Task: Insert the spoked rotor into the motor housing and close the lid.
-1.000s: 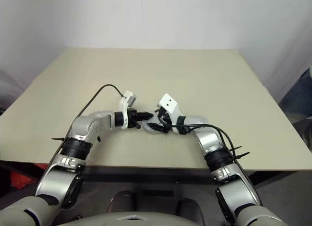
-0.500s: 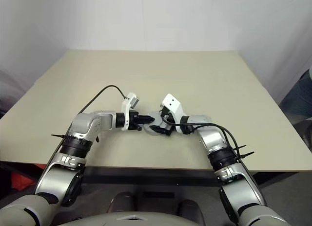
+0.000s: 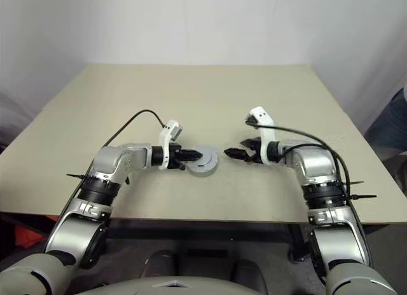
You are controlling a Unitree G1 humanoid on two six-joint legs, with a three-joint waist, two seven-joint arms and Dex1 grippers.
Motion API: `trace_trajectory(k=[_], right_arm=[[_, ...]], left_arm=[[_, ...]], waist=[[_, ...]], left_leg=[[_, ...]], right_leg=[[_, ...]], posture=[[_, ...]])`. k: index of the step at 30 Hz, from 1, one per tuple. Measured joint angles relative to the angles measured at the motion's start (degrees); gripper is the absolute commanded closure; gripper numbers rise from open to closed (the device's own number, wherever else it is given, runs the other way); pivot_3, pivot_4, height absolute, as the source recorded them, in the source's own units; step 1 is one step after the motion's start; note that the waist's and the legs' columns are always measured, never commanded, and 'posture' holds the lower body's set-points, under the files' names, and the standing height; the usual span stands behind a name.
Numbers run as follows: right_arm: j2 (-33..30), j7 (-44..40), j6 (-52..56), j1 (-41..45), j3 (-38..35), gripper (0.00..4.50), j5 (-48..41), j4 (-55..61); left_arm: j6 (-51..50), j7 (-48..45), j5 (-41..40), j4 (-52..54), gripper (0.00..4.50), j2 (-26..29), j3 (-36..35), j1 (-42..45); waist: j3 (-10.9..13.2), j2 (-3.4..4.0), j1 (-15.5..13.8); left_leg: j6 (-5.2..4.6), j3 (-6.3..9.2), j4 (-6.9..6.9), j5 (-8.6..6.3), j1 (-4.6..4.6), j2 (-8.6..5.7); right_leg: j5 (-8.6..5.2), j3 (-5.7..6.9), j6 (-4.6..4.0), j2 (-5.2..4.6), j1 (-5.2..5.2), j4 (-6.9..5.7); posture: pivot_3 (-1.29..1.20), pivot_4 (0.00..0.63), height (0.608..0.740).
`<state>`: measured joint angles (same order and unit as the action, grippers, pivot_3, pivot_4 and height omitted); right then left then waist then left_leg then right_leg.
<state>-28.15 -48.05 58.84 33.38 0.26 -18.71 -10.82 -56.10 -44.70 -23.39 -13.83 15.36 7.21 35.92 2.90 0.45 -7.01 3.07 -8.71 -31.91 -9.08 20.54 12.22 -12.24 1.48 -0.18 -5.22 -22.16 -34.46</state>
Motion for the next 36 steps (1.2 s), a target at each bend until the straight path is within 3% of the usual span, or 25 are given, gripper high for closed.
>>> trace_trajectory(k=[6, 12, 23, 36], right_arm=[[7.24, 7.90, 22.55, 4.83, -12.96, 0.03, -5.27, -7.78], [13.07, 14.59, 30.33, 5.44, -19.87, 0.03, -6.17, -6.81], [25.81, 22.85, 32.19, 6.09, -24.34, 0.03, -8.42, -6.23], [29.19, 25.91, 25.98, 9.90, -26.54, 0.03, -8.49, -15.08]], left_arm=[[0.89, 0.10, 0.11, 0.47, 4.50, 0.00, 0.19, -0.24], [1.33, 0.26, 0.11, 0.79, 4.50, 0.30, 0.32, -0.59], [1.40, 1.25, 0.10, 4.59, 4.50, 2.75, -0.67, -3.12], [0.85, 4.30, -0.31, 11.83, 4.50, 7.35, -5.06, -9.76]], waist=[[0.00, 0.08, 0.12], [-0.03, 0.06, 0.10], [-0.06, 0.06, 1.73], [-0.07, 0.05, 3.69]], left_leg=[[0.07, -0.03, 0.07, 0.04, 0.16, 0.00], [0.15, -0.06, 0.25, 0.08, -0.01, 0.01], [0.47, -0.09, 0.95, 0.27, -0.44, 0.01], [0.49, 0.05, 0.96, 0.26, -0.61, 0.14]], right_leg=[[0.04, -0.01, -0.08, 0.01, -0.22, -0.08], [0.00, -0.03, -0.02, 0.01, -0.18, -0.06], [-0.07, -0.09, -0.11, 0.13, -0.26, -0.05], [-0.09, 0.04, -0.13, 0.27, -0.62, -0.06]], posture=[[0.00, 0.000, 0.740], [0.00, 0.000, 0.740], [0.00, 0.000, 0.740], [0.00, 0.000, 0.740]])
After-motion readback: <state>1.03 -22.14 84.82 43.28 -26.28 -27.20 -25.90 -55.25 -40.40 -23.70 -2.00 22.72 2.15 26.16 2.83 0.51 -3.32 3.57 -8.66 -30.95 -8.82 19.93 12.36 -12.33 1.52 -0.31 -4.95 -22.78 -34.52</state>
